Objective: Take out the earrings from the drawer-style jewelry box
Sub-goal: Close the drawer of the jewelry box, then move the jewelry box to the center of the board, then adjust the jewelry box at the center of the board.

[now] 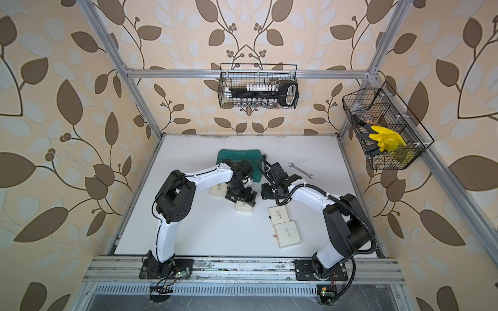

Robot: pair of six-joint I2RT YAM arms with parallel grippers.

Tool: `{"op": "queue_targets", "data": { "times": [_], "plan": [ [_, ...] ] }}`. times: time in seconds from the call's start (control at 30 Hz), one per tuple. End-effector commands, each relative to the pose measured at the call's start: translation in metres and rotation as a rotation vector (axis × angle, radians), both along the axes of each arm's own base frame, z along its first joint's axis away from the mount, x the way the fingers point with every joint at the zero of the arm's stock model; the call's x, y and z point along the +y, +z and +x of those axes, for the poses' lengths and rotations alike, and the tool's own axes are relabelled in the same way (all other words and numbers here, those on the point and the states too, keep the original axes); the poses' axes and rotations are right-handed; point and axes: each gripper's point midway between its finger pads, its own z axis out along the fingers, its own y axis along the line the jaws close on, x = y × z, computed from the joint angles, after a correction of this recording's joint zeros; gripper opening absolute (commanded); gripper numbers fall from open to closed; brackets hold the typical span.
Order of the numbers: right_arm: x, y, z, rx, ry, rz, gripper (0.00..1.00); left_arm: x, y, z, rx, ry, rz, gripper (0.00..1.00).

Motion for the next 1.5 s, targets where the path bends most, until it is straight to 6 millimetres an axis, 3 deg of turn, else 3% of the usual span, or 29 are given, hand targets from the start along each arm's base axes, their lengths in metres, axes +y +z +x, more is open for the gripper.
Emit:
{"op": "queue_targets", "data": {
  "times": [0.0,0.13,0.27,0.5,0.67,0.77,0.9,1.07,1.27,1.47],
  "plan": [
    [-0.018,0.002,-0.006,-0.001,-0.034,-0.046,0.61,0.050,-0.010,0.017,-0.082,0.023,0.280,0.99],
    [-0.034,0.006,-0.008,-0.001,-0.075,-0.068,0.61,0.059,0.008,0.041,-0.158,0.037,0.301,0.99],
    [-0.052,0.007,-0.020,0.023,-0.099,-0.120,0.63,0.027,0.046,0.055,-0.227,0.033,0.117,0.99],
    [-0.084,0.006,-0.055,0.068,-0.185,-0.188,0.67,-0.025,0.116,0.052,-0.288,0.070,-0.268,0.99],
    [-0.101,0.001,-0.078,0.109,-0.255,-0.197,0.66,-0.038,0.124,0.042,-0.250,0.126,-0.397,0.99],
    [-0.094,-0.006,-0.090,0.171,-0.224,-0.163,0.66,-0.040,0.113,0.036,-0.211,0.144,-0.409,0.99],
    [-0.070,-0.011,-0.101,0.226,-0.115,-0.054,0.62,-0.039,0.102,0.032,-0.177,0.144,-0.391,0.99],
    [-0.045,-0.013,-0.096,0.225,-0.024,0.057,0.61,-0.038,0.100,0.032,-0.179,0.145,-0.389,0.99],
    [-0.027,-0.019,-0.073,0.247,0.009,0.083,0.60,-0.035,0.101,0.032,-0.186,0.146,-0.378,0.99],
    [0.013,-0.009,-0.032,0.213,0.087,0.184,0.58,-0.035,0.103,0.034,-0.195,0.147,-0.380,0.99]
  ]
}}
